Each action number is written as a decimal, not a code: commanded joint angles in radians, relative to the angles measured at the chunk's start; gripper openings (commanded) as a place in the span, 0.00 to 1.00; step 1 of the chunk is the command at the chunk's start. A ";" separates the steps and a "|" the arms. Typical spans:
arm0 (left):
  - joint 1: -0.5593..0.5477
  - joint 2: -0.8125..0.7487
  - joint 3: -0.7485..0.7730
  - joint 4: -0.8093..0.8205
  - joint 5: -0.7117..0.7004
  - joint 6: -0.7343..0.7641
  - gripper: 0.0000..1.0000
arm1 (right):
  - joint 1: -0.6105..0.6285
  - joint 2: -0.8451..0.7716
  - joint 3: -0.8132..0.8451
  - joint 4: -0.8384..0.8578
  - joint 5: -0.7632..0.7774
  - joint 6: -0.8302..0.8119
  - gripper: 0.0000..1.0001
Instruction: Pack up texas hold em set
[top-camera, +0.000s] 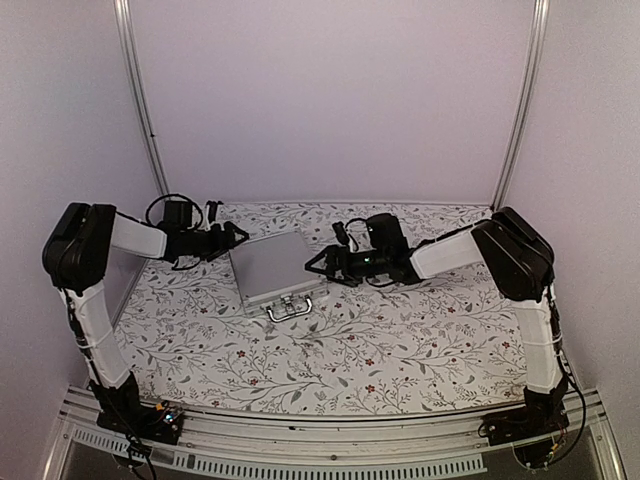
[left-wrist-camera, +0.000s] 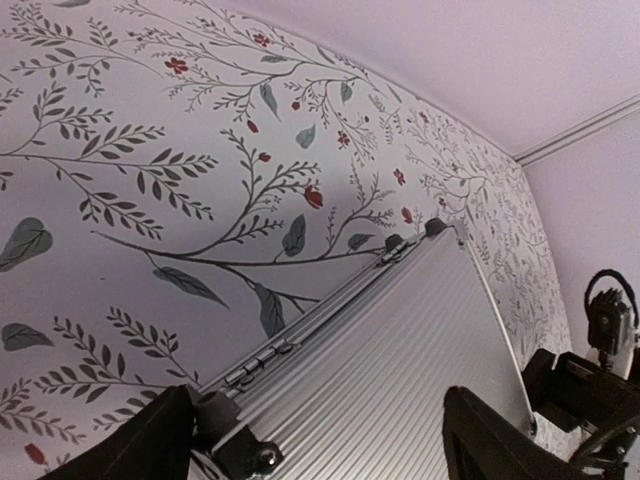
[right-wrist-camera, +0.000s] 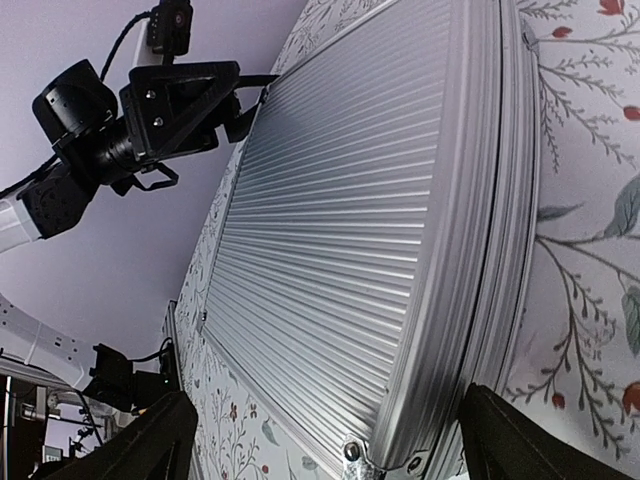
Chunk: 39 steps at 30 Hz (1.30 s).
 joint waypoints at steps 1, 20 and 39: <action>-0.183 0.016 0.030 0.017 0.192 0.004 0.86 | 0.069 -0.123 -0.133 0.077 -0.050 0.035 0.95; -0.311 -0.297 -0.143 -0.067 -0.437 0.089 1.00 | 0.147 -0.738 -0.496 -0.499 0.567 -0.226 0.99; -0.444 -0.711 -0.492 -0.098 -0.593 0.067 1.00 | 0.480 -0.429 -0.236 -0.638 0.508 -0.273 0.94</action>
